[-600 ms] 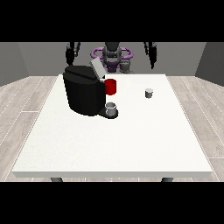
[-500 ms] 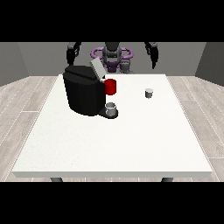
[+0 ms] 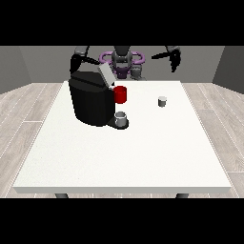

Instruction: Insert the coffee pod into the coffee machine and close the lid

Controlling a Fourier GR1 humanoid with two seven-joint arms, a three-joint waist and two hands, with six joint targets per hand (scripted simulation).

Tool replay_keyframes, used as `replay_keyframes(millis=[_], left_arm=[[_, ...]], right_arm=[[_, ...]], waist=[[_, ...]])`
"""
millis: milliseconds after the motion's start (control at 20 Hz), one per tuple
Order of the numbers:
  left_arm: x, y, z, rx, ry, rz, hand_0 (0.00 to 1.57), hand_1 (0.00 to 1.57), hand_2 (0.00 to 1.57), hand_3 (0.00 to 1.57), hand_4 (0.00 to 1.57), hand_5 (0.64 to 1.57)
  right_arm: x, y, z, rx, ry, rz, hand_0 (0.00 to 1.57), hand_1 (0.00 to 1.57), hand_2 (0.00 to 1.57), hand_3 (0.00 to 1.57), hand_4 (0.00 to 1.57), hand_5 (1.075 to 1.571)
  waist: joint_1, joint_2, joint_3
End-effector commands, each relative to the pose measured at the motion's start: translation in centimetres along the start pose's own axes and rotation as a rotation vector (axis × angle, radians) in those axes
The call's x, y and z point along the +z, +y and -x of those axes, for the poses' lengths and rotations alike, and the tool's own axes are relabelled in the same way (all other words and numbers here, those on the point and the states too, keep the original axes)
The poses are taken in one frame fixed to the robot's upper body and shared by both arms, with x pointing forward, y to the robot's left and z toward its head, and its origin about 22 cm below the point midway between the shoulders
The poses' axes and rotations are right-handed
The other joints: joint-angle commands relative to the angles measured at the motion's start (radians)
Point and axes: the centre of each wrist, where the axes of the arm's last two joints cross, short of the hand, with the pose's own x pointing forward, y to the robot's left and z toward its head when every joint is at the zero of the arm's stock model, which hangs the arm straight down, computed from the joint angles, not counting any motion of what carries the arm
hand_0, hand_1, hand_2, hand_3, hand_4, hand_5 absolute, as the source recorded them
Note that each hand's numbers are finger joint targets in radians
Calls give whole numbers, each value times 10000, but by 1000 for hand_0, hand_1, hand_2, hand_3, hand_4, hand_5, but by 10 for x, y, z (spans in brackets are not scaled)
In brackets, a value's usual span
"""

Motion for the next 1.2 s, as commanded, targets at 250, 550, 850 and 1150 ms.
replay_keyframes(millis=[250,550,850,1150], left_arm=[[-21,64,10,-2053,1129,153,0,0,0,0,0,1571],[-53,76,-5,-3407,1588,276,0,0,0,0,0,1571],[-64,86,2,-4152,1789,696,0,0,0,0,0,1571],[-63,86,32,-4725,2329,835,0,0,0,0,0,1571]], right_arm=[[-11,33,-36,242,-839,-472,0,0,0,0,0,1571],[-17,59,-41,-464,-1185,-929,0,0,0,0,0,1571],[-39,43,-38,88,-1308,-649,0,0,0,0,0,1571],[-41,48,-43,-4,-728,-882,0,0,0,0,0,1571]], waist=[[-1050,786,-17],[-1570,1638,-13],[-1394,2476,-12],[-1445,2297,-16]])
